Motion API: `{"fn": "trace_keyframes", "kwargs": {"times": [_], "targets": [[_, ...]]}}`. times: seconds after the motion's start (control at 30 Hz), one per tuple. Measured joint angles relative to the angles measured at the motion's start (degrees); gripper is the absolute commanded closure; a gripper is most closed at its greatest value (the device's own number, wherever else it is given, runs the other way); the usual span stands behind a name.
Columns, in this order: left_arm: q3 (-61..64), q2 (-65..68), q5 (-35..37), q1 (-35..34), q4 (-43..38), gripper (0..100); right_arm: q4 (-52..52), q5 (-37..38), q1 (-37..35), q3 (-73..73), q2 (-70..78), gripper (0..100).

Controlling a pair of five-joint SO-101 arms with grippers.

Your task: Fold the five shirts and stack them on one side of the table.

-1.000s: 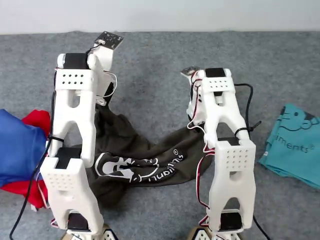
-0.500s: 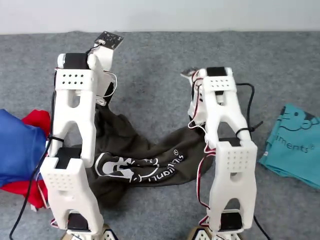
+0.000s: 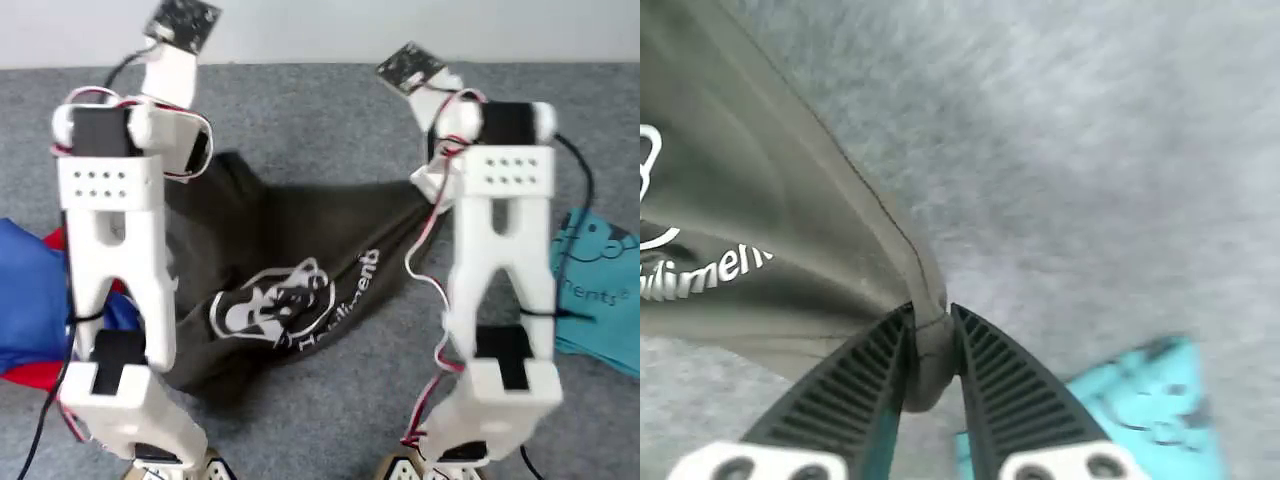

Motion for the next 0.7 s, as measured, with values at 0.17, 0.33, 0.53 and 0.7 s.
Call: {"fn": "trace_keyframes", "kwargs": {"times": [0.17,0.33,0.53,0.7], "targets": [[-9.49,-3.34,0.00,0.00,0.00,99,-7.65,3.16,3.34,0.00,-11.08,98.8],[-19.78,-3.78,0.00,0.00,0.00,99,-15.12,5.80,4.48,0.00,-19.52,98.8],[-29.98,-3.87,0.00,0.00,-1.67,99,-22.33,6.59,4.66,0.00,-26.37,98.8],[-34.55,-4.57,0.00,0.00,-7.91,99,-25.23,6.59,4.84,0.00,-30.42,98.8]]}}
